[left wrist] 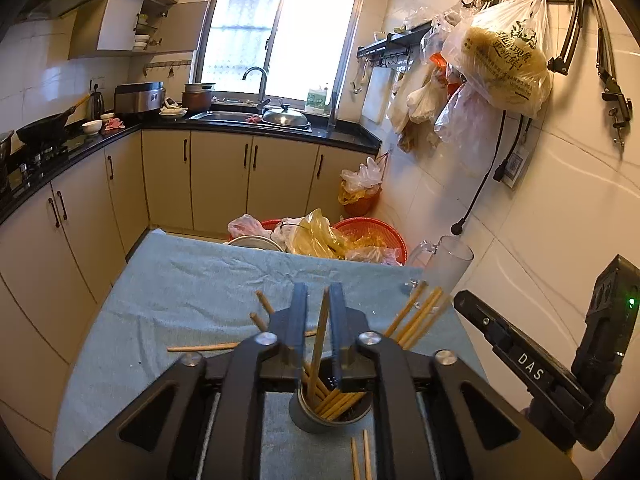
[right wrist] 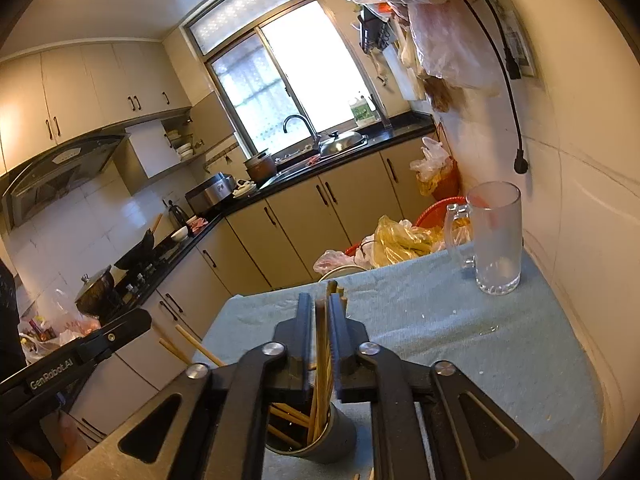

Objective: Organize utensils
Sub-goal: 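Lower the chopstick into the holder and open the left gripper, then move the open left gripper back over the remaining chopsticks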

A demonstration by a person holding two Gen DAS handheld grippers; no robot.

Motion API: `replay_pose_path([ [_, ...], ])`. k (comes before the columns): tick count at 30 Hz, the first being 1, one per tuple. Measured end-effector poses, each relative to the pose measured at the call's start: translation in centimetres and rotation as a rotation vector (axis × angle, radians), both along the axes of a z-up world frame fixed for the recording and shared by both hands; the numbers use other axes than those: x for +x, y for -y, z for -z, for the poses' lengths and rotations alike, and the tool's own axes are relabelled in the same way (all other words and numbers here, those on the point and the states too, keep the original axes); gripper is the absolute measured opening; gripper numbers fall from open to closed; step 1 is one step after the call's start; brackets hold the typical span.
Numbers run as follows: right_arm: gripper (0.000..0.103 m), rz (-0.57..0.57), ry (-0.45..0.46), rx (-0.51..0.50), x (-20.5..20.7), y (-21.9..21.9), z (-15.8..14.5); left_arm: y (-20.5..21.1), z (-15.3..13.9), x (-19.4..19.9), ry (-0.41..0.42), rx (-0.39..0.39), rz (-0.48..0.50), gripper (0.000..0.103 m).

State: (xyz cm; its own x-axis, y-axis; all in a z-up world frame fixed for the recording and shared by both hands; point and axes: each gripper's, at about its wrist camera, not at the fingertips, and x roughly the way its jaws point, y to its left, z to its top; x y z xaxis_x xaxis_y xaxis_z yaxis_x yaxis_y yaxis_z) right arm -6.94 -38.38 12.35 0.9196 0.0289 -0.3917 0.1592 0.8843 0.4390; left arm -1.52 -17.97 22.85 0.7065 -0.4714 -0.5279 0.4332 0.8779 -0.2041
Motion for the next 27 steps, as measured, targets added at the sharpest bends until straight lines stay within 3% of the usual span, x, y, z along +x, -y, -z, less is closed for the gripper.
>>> replay_pose_path([
  [2,0.029,0.007,0.008,-0.006,-0.5,0.0,-0.4,-0.5,-0.2,-0.7,0.007,-0.005,-0.009,0.028],
  [11,0.041,0.008,0.021,-0.046,-4.1,-1.2,-2.8,-4.6,-2.3,-6.0,0.053,-0.054,-0.048,0.048],
  [19,0.049,-0.003,0.004,-0.107,-8.8,-2.7,-4.1,-8.6,-1.4,-10.6,-0.002,-0.087,-0.079,0.054],
  [27,0.055,-0.024,-0.095,-0.227,-13.4,-3.6,-3.1,-10.0,1.6,-14.5,-0.058,-0.057,-0.083,0.054],
])
